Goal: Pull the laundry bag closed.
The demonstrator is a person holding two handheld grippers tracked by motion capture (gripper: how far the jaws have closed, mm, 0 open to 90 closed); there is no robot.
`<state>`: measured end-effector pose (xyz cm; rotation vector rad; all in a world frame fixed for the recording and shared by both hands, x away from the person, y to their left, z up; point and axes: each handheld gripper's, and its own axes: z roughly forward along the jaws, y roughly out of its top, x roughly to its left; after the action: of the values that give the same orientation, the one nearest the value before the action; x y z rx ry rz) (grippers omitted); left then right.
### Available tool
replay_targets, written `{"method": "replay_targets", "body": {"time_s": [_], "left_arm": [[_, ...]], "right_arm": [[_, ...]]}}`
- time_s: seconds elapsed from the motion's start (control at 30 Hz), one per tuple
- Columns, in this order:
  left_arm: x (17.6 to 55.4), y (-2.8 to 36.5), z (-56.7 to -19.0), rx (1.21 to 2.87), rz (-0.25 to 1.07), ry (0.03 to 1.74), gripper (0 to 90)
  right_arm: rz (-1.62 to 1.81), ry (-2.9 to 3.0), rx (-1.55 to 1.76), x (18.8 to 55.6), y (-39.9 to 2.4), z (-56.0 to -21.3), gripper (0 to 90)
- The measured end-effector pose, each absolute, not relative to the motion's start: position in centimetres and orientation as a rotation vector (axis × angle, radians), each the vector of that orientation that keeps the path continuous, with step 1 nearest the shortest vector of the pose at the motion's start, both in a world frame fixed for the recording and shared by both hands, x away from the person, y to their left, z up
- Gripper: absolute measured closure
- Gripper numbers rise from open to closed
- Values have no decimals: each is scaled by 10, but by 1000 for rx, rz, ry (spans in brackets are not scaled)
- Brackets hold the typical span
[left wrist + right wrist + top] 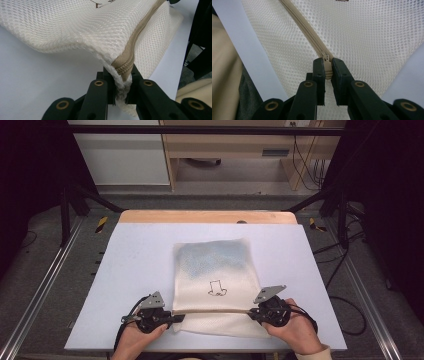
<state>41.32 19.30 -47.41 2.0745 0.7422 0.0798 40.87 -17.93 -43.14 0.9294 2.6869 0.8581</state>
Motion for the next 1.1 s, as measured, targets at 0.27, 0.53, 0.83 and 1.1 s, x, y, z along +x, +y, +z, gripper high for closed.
{"method": "replay_targets", "body": {"time_s": [0.27, 0.53, 0.83, 1.1], "left_arm": [[414, 195, -473, 2070, 90, 746, 822], [415, 197, -472, 2068, 96, 748, 822], [415, 196, -472, 2073, 95, 744, 822], [414, 195, -473, 2083, 93, 743, 822]], "right_arm": [[855, 2681, 939, 408, -182, -431, 818], [848, 2676, 956, 407, -186, -433, 818], [847, 2671, 963, 408, -189, -434, 818], [813, 2666, 992, 409, -193, -437, 819]]}}
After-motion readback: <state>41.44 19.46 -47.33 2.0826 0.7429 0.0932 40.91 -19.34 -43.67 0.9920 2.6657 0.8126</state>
